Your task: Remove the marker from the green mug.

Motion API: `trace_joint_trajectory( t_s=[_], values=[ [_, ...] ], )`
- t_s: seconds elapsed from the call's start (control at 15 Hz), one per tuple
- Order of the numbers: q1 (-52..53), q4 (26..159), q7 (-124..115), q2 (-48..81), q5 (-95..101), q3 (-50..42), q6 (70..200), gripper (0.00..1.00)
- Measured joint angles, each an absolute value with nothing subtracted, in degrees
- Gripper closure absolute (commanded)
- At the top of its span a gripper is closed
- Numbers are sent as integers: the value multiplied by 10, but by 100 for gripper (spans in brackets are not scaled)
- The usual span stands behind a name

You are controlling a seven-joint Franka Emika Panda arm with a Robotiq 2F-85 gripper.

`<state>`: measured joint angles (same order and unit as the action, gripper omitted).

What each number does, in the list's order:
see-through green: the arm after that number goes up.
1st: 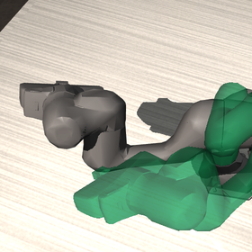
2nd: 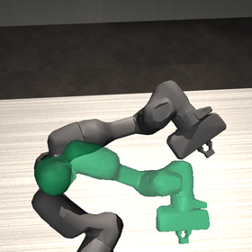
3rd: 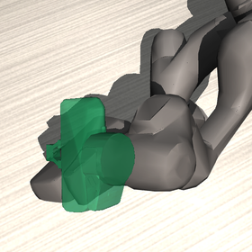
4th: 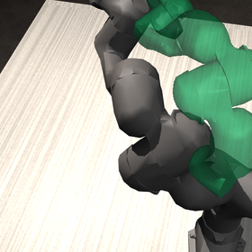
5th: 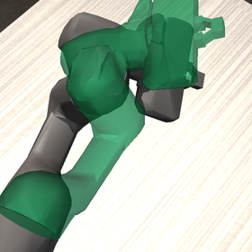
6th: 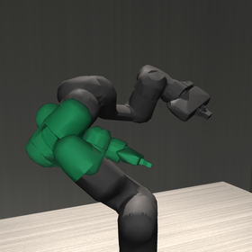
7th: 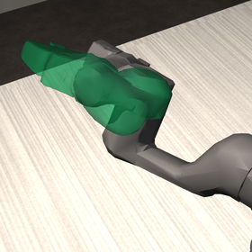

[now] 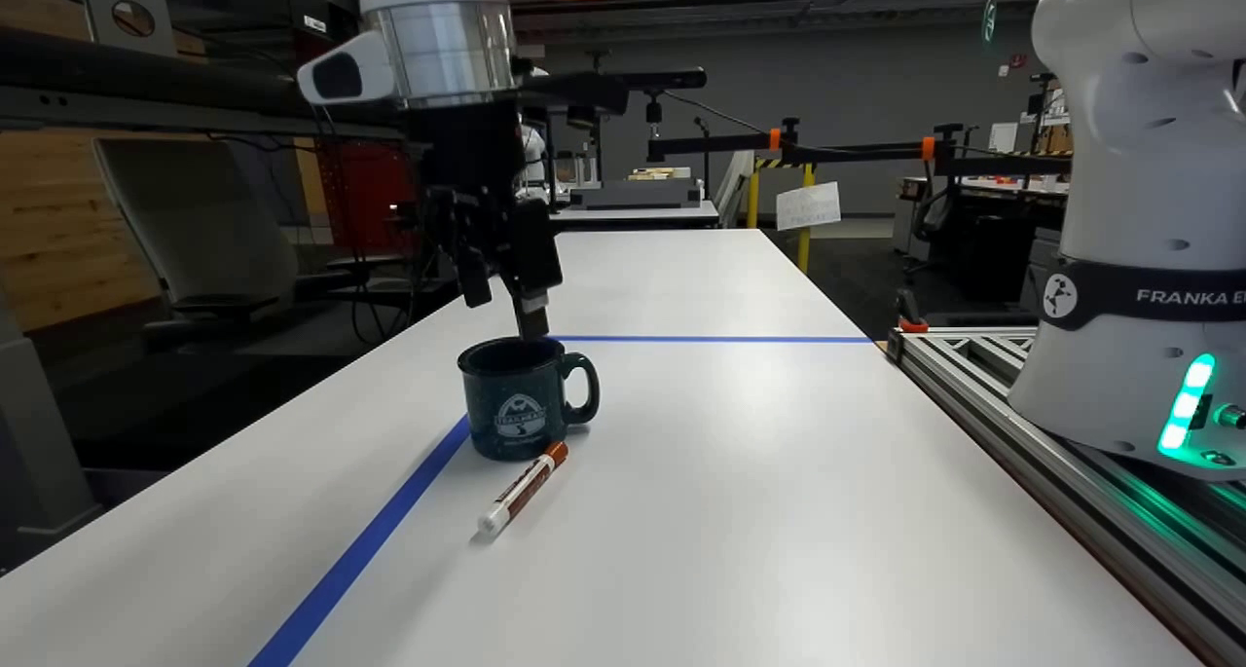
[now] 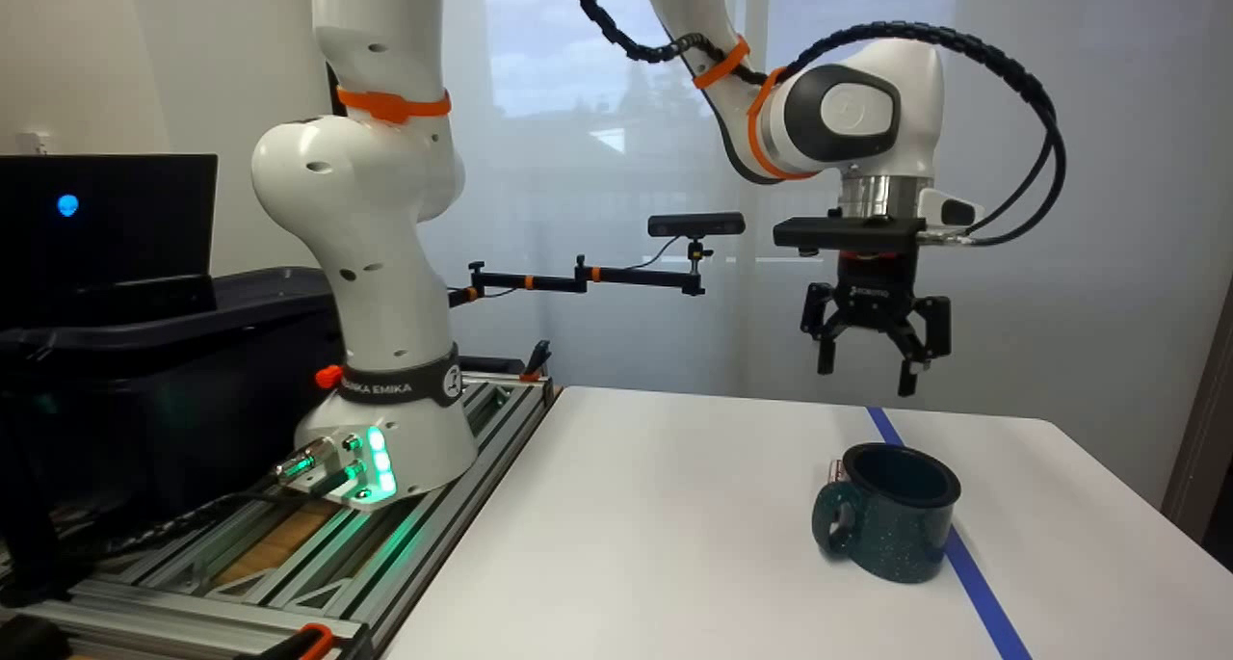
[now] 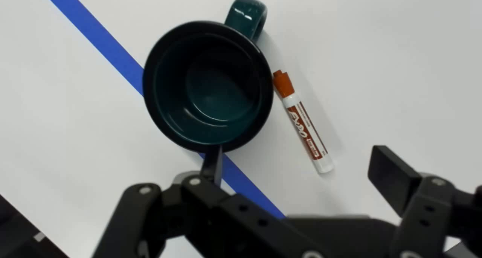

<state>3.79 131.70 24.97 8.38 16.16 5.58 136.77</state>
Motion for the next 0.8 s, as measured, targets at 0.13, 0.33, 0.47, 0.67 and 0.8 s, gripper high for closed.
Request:
trace_joint_trajectory(
  t_s=[0.13, 0.33, 0.47, 0.67, 0.8],
  values=[
    [32, 1317, 216, 62, 149, 47, 1351, 0],
    [25, 1317, 156, 50, 144, 30, 1328, 0],
    [21, 1317, 120, 50, 142, 24, 1316, 0],
    [21, 1317, 105, 50, 141, 23, 1312, 0],
    [21, 1317, 103, 50, 140, 23, 1312, 0]
  ],
)
